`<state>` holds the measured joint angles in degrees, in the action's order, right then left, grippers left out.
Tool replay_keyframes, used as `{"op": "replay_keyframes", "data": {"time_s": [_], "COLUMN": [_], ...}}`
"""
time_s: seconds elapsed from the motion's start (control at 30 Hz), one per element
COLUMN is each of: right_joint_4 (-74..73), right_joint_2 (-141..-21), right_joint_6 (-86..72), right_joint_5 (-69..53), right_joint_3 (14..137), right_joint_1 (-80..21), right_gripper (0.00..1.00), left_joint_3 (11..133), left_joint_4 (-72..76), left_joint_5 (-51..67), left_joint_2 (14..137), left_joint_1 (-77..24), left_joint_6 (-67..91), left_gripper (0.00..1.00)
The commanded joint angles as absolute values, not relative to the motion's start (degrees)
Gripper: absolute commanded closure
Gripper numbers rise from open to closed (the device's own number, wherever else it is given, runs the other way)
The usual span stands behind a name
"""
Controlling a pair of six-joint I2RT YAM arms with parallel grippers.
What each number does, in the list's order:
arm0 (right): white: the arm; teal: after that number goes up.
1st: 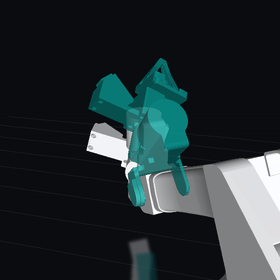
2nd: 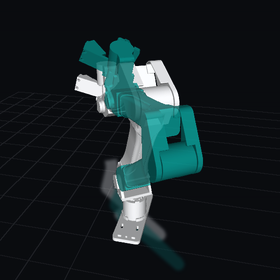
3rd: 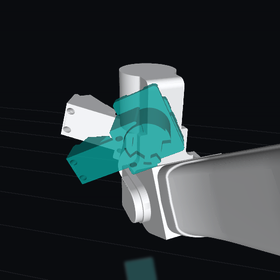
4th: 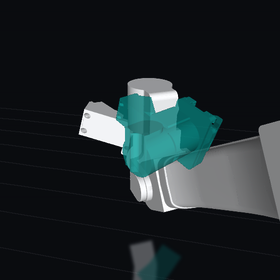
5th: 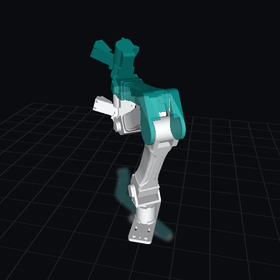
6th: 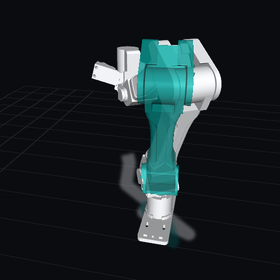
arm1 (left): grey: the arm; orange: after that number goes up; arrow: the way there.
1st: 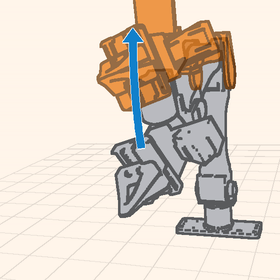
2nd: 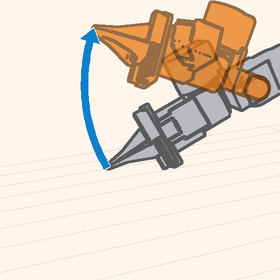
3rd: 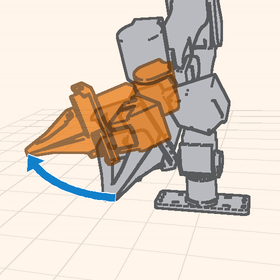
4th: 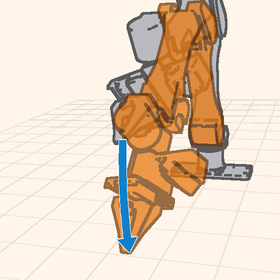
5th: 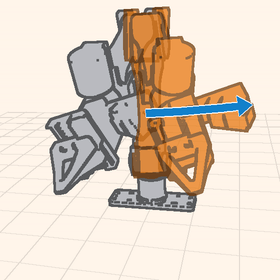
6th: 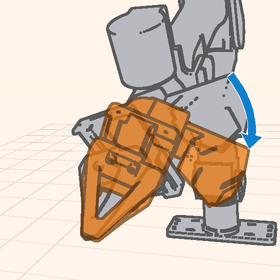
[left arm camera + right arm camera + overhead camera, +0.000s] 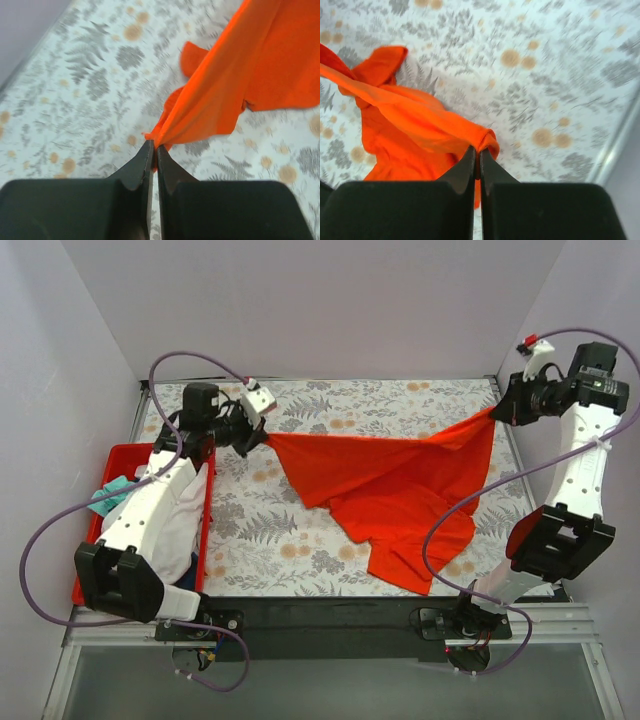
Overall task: Fold and stack the t-shirts
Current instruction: Flatten the tshirt out
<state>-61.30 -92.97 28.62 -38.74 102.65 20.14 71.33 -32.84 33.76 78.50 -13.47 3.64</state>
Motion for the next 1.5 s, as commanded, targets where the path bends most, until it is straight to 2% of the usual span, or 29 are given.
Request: {"op": "replay_keyframes", "data": {"time_s": [0.0, 0.1, 0.2, 0.4, 0.63, 0.77, 1.1, 1.23, 1.47], "right_joint_4": [-60.2, -57.6, -52.2, -41.8, -29.3, -27.7, -25.0, -24.6, -24.0], "right_joint_2": [-91.9, -91.7, -89.1, -81.8, -72.4, -69.9, -63.7, -65.5, -72.5], "right_joint_6": [26.3, 22.9, 18.9, 14.5, 12.0, 11.5, 11.0, 10.5, 6.4], "right_joint_5": [-38.9, -36.4, -33.8, -25.7, -17.7, -14.3, -14.2, -14.9, -24.1], "right_joint_3": [114.6, 122.1, 124.4, 124.0, 117.3, 117.8, 115.0, 114.5, 114.6], "right_joint_1": [20.4, 20.8, 21.4, 21.8, 22.1, 22.1, 22.1, 22.1, 22.1], "right_gripper": [0.99, 0.99, 0.99, 0.99, 0.99, 0.99, 0.99, 0.99, 0.99], "left_joint_3": [79.7, 85.8, 88.9, 92.2, 94.0, 93.9, 91.3, 93.4, 95.2], "left_joint_4": [-26.9, -26.0, -22.8, -18.5, -15.6, -15.6, -15.6, -15.6, -14.2], "left_joint_5": [27.7, 26.3, 23.3, 17.3, 12.5, 13.5, 15.6, 15.1, 13.2], "left_joint_2": [80.3, 82.0, 81.7, 78.5, 75.2, 71.6, 63.5, 65.6, 73.1], "left_joint_1": [-13.2, -13.3, -13.2, -13.3, -13.4, -13.3, -13.3, -13.3, -13.3], "left_joint_6": [14.7, 16.5, 18.6, 18.4, 17.2, 16.6, 18.3, 18.6, 17.8], "left_gripper": [1.00, 1.00, 1.00, 1.00, 1.00, 1.00, 1.00, 1.00, 1.00]}}
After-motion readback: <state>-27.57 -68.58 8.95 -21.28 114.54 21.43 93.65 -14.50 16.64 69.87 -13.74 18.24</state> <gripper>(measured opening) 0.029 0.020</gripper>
